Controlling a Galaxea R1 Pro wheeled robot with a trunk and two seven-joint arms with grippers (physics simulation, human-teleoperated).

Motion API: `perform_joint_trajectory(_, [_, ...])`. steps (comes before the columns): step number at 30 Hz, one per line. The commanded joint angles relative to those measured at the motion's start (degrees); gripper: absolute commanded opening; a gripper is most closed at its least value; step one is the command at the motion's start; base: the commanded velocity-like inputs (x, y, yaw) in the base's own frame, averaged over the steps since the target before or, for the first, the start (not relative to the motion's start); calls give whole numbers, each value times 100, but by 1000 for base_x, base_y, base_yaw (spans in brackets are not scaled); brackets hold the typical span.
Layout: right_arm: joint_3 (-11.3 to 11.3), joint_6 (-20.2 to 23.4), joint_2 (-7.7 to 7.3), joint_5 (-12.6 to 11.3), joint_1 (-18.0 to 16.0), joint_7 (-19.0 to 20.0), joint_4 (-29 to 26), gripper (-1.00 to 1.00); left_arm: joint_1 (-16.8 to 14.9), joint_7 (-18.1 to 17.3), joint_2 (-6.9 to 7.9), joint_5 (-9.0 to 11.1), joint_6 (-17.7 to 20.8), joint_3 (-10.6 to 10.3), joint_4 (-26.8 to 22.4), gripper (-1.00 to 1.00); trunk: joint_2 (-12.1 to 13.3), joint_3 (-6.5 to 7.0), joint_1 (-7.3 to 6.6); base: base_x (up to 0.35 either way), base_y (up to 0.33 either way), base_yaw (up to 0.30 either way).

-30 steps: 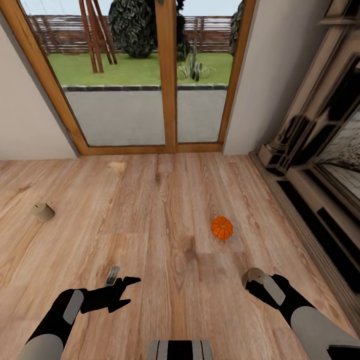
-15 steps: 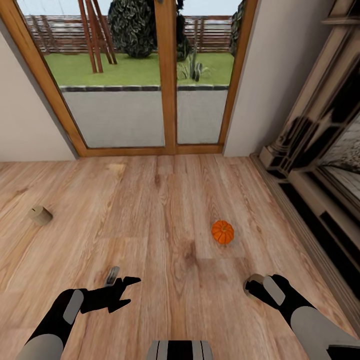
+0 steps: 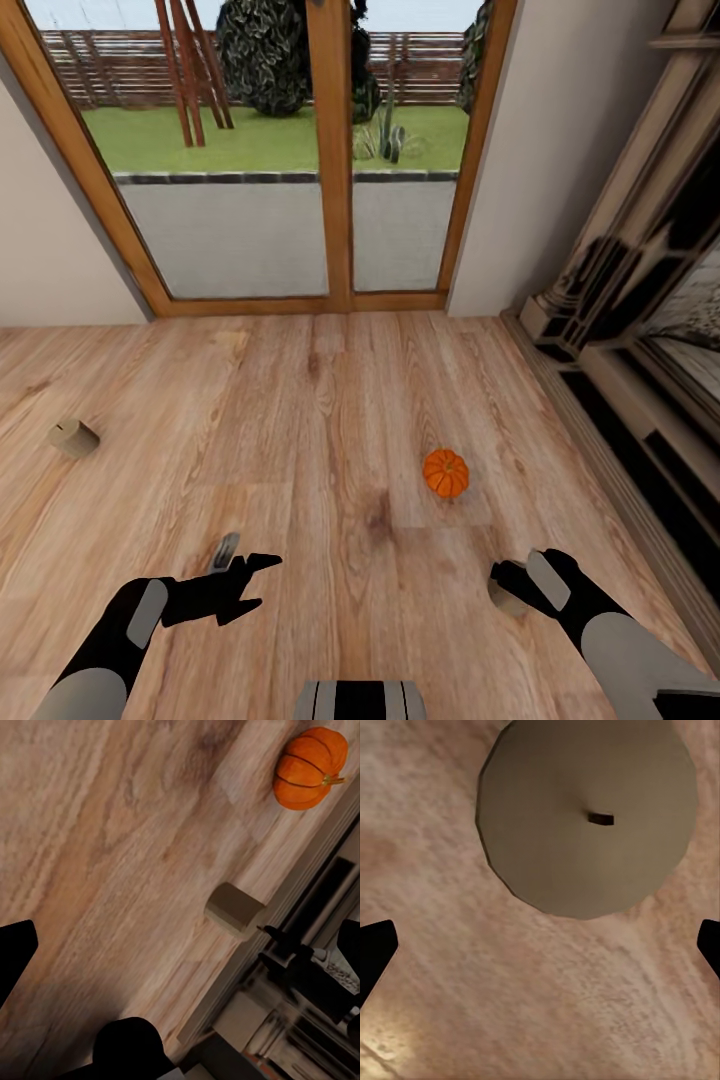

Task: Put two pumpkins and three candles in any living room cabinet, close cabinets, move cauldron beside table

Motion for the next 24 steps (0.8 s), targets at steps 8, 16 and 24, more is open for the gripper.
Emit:
perform_joint_trajectory(8, [0,4,-5,0,2,0,0,100,0,3,-16,-4,0,-7,0,100,0,0,0,5,-165,0])
perform_joint_trajectory(16, [0,0,-5,0,1,-1,0,100,0,3,-4,-4,-6,-6,0,100,0,0,0,26,-30,0])
perform_joint_trajectory(24, [0,0,2,0,2,-1,0,100,0,3,0,-4,-9,-3,0,100,0,0,0,131,33,0])
